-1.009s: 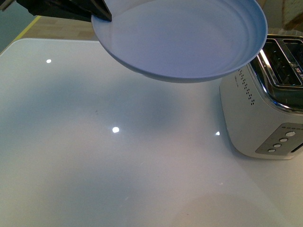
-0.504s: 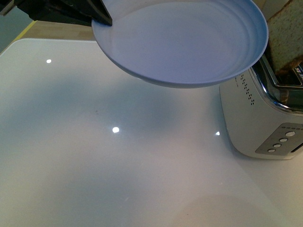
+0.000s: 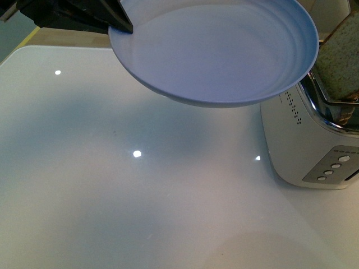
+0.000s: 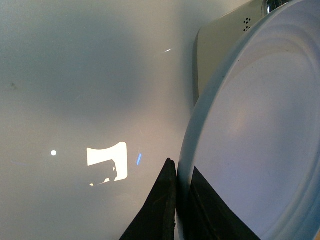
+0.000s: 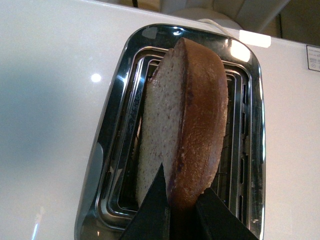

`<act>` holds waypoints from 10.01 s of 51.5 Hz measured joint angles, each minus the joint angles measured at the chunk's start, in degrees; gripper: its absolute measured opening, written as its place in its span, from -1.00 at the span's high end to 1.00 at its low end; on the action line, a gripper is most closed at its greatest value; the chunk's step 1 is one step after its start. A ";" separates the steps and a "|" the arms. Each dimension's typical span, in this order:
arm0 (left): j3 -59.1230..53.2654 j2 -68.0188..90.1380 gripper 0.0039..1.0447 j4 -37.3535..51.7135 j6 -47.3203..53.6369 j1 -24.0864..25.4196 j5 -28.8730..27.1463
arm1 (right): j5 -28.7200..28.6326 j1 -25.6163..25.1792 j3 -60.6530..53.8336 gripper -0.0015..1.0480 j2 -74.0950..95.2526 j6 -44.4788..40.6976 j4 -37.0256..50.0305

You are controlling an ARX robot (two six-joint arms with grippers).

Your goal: Left arm holds plate, right arm toasts bread

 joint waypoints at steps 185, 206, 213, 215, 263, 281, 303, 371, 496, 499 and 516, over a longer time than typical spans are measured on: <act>-1.40 -0.83 0.95 -0.44 1.70 1.38 -1.36 | -5.31 -7.04 -43.10 0.97 -85.31 6.08 -6.56; -1.40 -0.77 0.95 -0.37 1.88 1.07 -1.55 | -5.29 -7.04 -43.10 -0.10 -85.79 6.05 -6.88; -1.40 -0.77 0.95 -0.02 1.88 0.98 -1.57 | -5.29 -7.04 -43.10 -0.56 -85.83 6.05 -6.88; -1.40 -0.74 0.95 0.02 1.86 0.96 -1.70 | -5.29 -7.04 -43.10 -0.69 -85.83 6.05 -6.91; -9.38 4.70 0.95 10.47 10.29 14.97 2.89 | -5.29 -7.04 -43.10 -0.83 -85.85 6.08 -6.88; -15.17 13.94 0.95 19.30 13.84 18.56 6.64 | -5.29 -7.04 -43.10 -0.83 -85.88 6.05 -6.88; -12.41 24.87 0.95 21.81 17.81 23.80 8.50 | -5.31 -7.04 -43.10 -0.83 -85.88 6.05 -6.91; 4.35 45.24 0.36 24.92 21.11 32.48 10.71 | -5.31 -7.06 -43.10 -0.83 -85.88 6.05 -6.91; -70.49 -72.94 0.95 51.67 19.52 16.44 -25.07 | -5.31 -7.04 -43.10 -0.83 -85.88 6.05 -6.91; -70.49 -74.90 0.95 49.94 19.52 16.44 -25.07 | -5.31 -7.04 -43.10 -0.83 -85.88 6.05 -6.91; -70.49 -83.12 0.95 41.79 19.52 16.44 -25.07 | -5.31 -7.04 -43.10 -0.83 -85.88 6.05 -6.91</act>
